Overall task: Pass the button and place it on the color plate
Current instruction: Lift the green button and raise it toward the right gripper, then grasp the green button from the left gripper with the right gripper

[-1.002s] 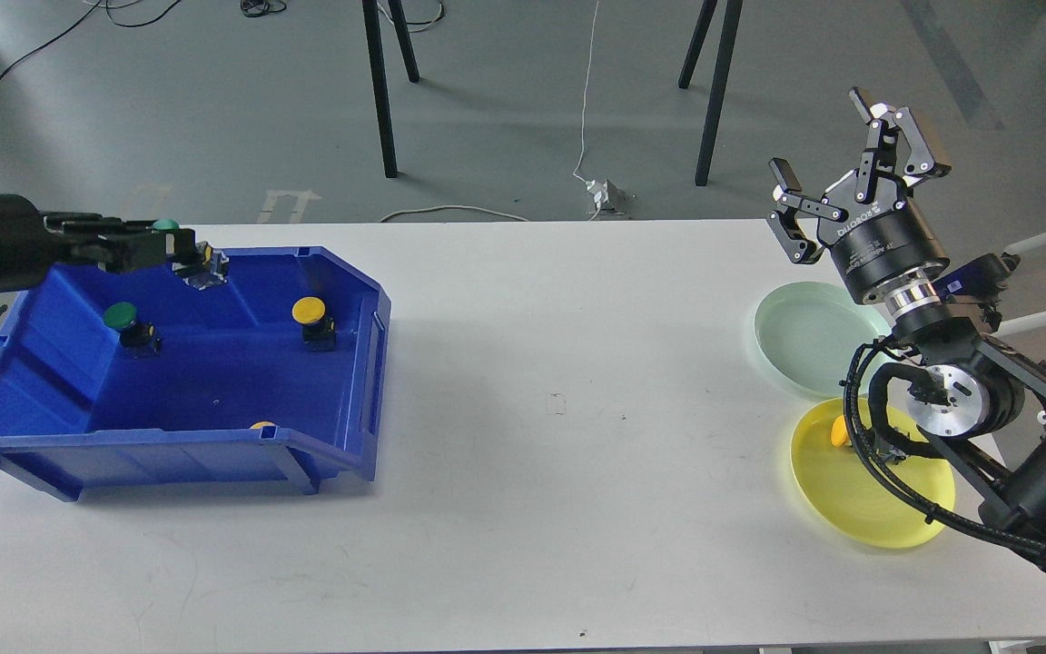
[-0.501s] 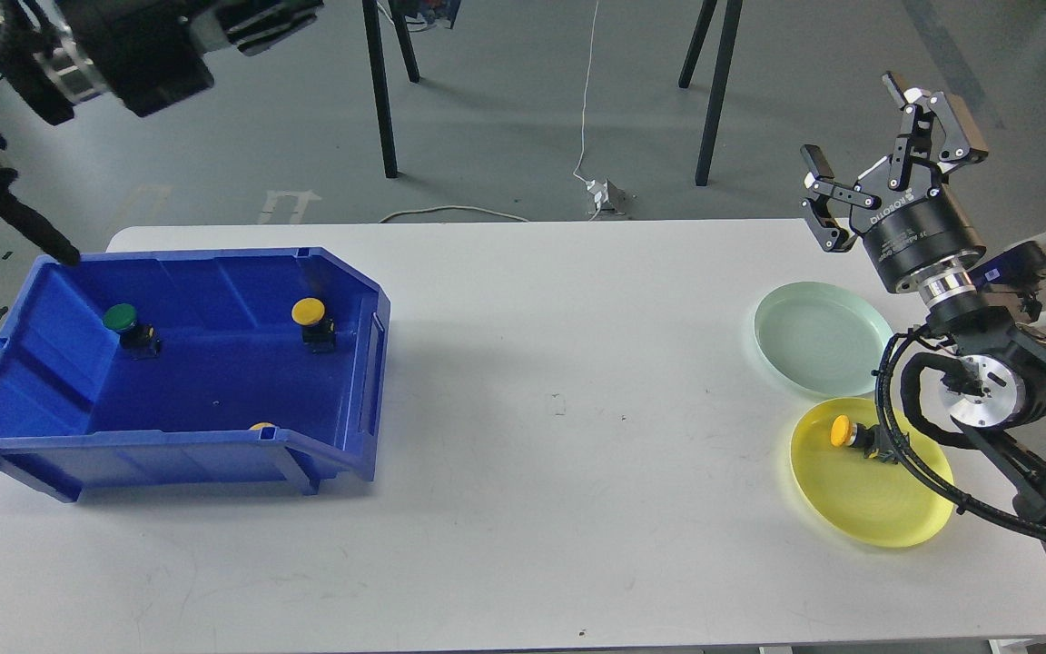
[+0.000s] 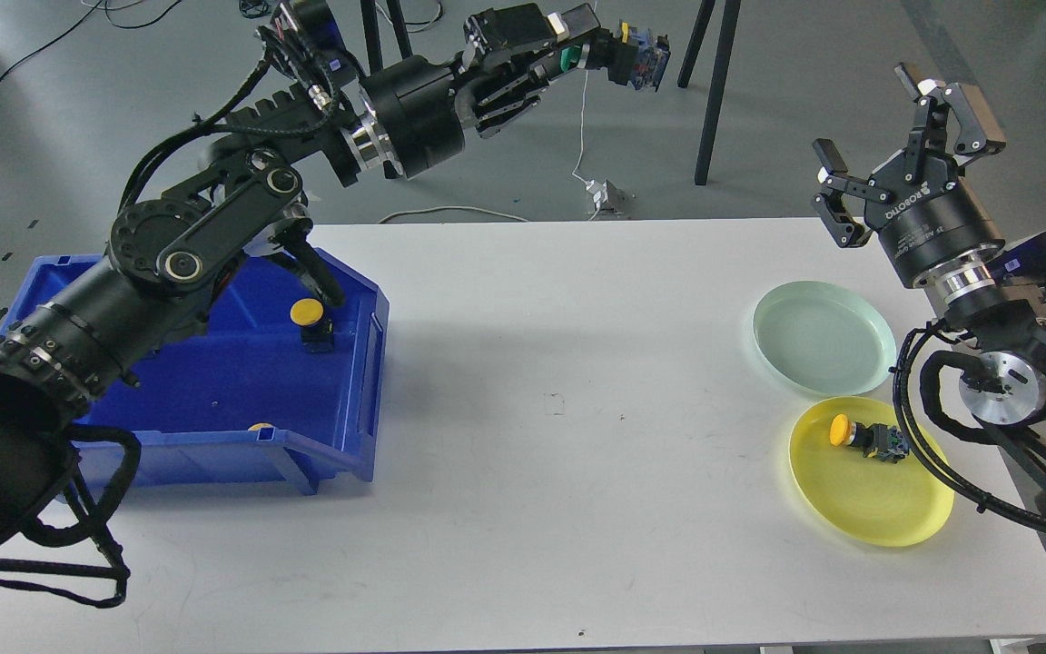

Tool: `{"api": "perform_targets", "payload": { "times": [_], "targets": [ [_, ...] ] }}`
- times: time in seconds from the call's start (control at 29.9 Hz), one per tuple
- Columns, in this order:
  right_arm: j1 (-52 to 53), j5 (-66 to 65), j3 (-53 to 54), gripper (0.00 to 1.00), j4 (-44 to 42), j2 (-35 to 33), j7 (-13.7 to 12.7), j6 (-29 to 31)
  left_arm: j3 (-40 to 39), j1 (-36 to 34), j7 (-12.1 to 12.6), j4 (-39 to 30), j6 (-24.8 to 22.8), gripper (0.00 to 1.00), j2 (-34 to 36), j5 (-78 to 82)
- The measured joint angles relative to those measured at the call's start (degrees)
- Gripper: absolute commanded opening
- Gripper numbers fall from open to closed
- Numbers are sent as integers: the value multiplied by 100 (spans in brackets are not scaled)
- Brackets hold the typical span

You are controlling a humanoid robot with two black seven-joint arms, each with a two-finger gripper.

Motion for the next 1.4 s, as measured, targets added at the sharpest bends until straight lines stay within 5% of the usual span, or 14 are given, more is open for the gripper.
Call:
{"api": "perform_targets", "payload": {
  "times": [0.67, 1.4],
  "targets": [
    [1142, -385, -1477, 92, -177, 904, 0, 85, 327, 110, -1, 168, -1, 32, -257, -67],
    [934, -385, -1468, 66, 18, 851, 0, 354, 310, 110, -1, 184, -1, 32, -254, -74]
  ]
}}
